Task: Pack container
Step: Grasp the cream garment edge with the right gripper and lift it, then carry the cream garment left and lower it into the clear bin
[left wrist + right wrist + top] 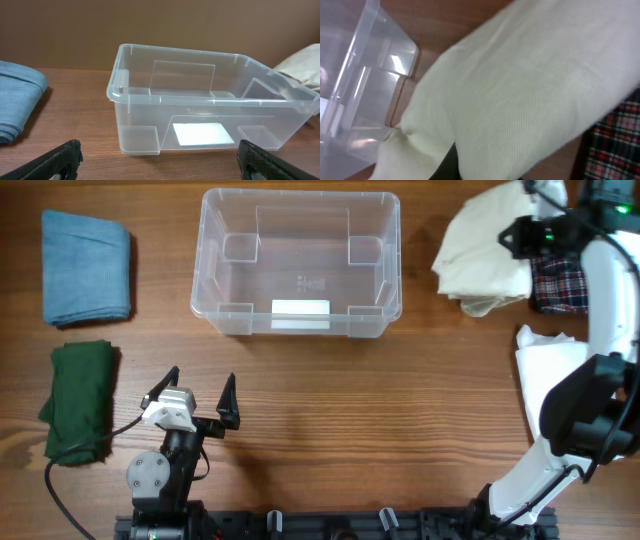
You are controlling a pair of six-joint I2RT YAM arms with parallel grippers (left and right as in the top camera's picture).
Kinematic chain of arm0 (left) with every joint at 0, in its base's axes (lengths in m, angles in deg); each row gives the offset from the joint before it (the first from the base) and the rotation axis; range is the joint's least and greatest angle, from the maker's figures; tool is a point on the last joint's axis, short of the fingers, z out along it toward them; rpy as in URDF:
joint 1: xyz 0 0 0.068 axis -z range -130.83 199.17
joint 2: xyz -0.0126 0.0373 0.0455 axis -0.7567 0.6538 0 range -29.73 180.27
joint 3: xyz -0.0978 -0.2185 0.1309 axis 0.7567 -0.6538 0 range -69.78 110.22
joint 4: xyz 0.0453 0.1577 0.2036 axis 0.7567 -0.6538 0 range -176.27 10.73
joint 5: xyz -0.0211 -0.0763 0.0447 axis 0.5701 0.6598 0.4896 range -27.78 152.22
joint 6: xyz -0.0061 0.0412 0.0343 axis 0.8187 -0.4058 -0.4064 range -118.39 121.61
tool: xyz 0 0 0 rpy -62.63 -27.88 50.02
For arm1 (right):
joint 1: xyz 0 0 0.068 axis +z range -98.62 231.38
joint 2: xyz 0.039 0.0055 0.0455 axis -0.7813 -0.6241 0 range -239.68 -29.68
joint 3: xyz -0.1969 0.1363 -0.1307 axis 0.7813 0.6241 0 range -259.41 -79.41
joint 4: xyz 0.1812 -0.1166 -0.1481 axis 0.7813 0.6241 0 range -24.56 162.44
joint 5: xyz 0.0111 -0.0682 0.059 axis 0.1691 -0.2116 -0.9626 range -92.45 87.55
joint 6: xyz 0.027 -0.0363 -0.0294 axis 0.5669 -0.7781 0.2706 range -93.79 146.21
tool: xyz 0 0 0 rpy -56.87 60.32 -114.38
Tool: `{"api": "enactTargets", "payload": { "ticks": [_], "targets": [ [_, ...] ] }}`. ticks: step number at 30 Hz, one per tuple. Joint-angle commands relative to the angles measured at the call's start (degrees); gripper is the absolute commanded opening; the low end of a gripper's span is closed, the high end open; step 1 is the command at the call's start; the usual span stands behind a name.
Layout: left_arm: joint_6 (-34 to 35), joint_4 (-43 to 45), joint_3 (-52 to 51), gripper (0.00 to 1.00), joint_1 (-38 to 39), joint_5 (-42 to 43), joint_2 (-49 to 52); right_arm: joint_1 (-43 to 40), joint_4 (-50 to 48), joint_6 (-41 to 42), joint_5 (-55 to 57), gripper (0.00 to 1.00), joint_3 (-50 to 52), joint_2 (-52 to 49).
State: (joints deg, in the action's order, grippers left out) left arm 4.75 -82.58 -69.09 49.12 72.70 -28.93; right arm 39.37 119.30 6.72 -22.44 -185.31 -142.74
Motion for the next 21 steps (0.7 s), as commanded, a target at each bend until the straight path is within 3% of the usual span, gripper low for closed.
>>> {"api": "enactTargets", "payload": {
  "ticks": [1, 13, 21],
  "targets": [
    [0.3, -0.2, -0.4, 1.0, 0.3, -0.5, -0.4, 4.0, -0.2, -1.5, 8.5, 0.04, -2.5, 3.8],
    [0.3, -0.2, -0.4, 1.0, 0.3, -0.5, -0.4, 12.1, -2.5, -3.8, 23.4, 0.04, -2.9, 14.1],
    [0.3, -0.2, -0.4, 1.0, 0.3, -0.5, -0.4, 20.7, -6.7, -17.8, 21.2, 0.04, -2.8, 20.6]
  ]
}}
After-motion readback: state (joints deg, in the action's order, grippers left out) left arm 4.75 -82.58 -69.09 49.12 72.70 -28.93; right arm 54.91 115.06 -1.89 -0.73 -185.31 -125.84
